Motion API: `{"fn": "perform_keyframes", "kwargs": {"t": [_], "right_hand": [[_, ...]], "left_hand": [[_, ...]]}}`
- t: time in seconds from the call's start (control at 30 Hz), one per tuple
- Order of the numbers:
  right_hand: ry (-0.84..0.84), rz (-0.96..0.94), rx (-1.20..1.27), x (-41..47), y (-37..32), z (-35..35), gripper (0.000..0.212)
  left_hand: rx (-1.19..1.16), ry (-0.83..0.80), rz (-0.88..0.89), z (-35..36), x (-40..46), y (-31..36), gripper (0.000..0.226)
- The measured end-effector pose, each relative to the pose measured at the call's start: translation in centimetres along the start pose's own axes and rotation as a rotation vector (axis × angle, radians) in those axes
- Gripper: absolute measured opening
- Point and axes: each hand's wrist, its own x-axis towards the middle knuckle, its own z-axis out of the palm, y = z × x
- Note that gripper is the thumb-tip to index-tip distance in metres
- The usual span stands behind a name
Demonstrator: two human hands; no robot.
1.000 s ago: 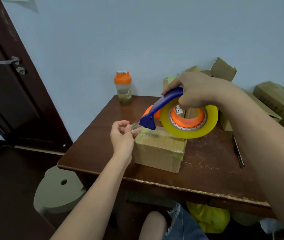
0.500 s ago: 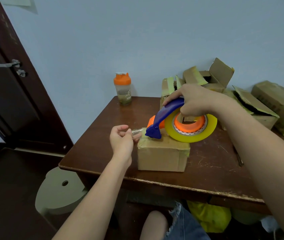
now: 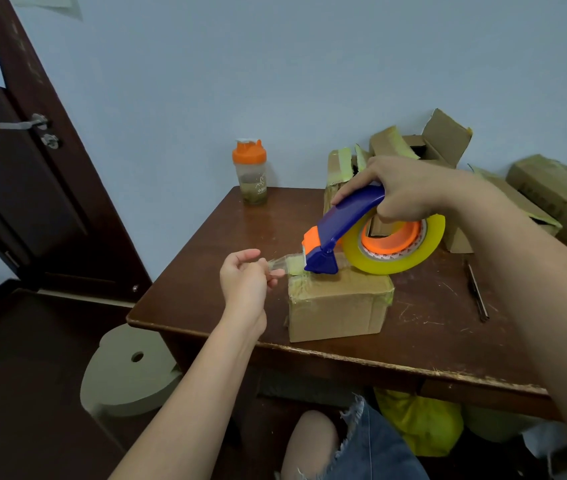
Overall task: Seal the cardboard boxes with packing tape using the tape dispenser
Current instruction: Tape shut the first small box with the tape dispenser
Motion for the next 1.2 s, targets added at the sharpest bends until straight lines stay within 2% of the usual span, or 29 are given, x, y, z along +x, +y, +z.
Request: {"fn": "perform_keyframes", "kwargs": {"t": [0.9,1.03,1.2], "right_hand": [[0.023,0.007,-0.066,-1.1,-1.2,1.0,0.064],[0.012,0.016,-0.059,-1.2,-1.4,1.0,0.064],[0.005,0.021,-0.067,-1.1,-1.5,1.0,0.064]], "left_hand": [[0.101,-0.007,-0.013,-0.8,0.5,-2.5,0.015],[0.133,-0.062,-0.091,-1.1,0.9,-3.2,0.015],[0.141,-0.211,-0.226,-1.1,1.0,-3.6,0.016]]}}
